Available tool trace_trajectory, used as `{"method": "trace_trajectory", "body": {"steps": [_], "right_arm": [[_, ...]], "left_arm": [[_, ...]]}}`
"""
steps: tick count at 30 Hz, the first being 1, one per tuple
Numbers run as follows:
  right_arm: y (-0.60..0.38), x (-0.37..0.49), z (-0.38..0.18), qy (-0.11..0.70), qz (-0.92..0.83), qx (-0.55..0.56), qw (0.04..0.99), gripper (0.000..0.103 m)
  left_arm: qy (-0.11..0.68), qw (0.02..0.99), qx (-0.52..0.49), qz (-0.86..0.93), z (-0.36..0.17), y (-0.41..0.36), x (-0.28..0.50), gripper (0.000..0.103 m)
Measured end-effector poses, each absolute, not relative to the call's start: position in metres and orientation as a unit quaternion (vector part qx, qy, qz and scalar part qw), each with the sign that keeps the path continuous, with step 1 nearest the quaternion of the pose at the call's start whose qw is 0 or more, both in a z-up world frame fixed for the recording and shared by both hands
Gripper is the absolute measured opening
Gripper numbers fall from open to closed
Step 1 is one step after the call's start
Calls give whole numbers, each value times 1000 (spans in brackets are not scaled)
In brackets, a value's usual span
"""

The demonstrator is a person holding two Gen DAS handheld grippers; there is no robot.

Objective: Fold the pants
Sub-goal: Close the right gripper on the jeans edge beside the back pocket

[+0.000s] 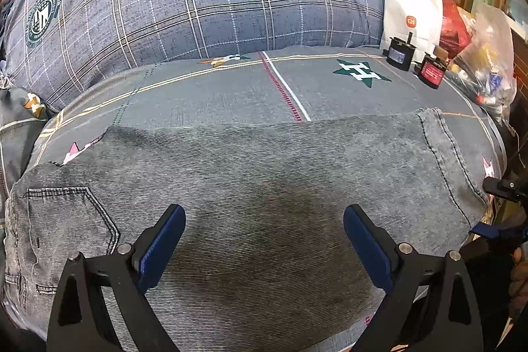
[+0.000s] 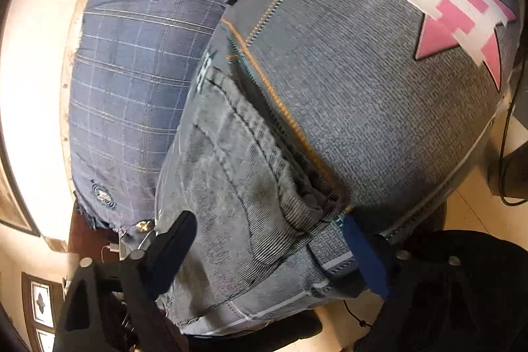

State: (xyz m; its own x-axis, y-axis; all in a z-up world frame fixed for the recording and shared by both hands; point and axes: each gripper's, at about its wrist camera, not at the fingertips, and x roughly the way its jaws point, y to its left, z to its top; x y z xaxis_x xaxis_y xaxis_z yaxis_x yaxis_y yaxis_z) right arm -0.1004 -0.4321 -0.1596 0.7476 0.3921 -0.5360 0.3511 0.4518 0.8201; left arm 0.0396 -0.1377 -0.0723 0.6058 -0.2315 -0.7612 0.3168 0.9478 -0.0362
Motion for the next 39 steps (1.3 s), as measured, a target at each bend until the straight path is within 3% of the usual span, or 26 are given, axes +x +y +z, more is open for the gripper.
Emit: {"method": "trace_trajectory", "body": {"steps": [4,17,18,19,21,28,32,34,39], "right_arm": [[-429,-96,-157,358,10,515,779,82],[-425,-91,-157,376,-39,506,776,81],[-424,-90,-155,381,-43,497,778,74],[-423,-90,-153,388,-54,484,782,54],[-421,-88,-152,406,-75,459,787,37],[-418,-86,-144,411,-69,450,789,39],[-421,-83,-151,413,-73,455,785,38],[-420,-81,-150,419,-76,447,787,31],[-412,-74,-144,423,-78,419,800,24]], "left_arm": [[421,893,42,-154,-76,-135,40,96],[417,892,64,-161,-79,-149,33,96],[422,890,68,-158,-80,-152,34,96],[420,890,75,-158,-79,-155,32,96],[407,896,89,-151,-78,-159,28,96],[372,908,154,-113,-72,-150,12,96],[392,899,168,-96,-88,-146,22,96],[401,896,169,-92,-90,-144,24,96],[380,907,154,-95,-80,-138,18,96]]}}
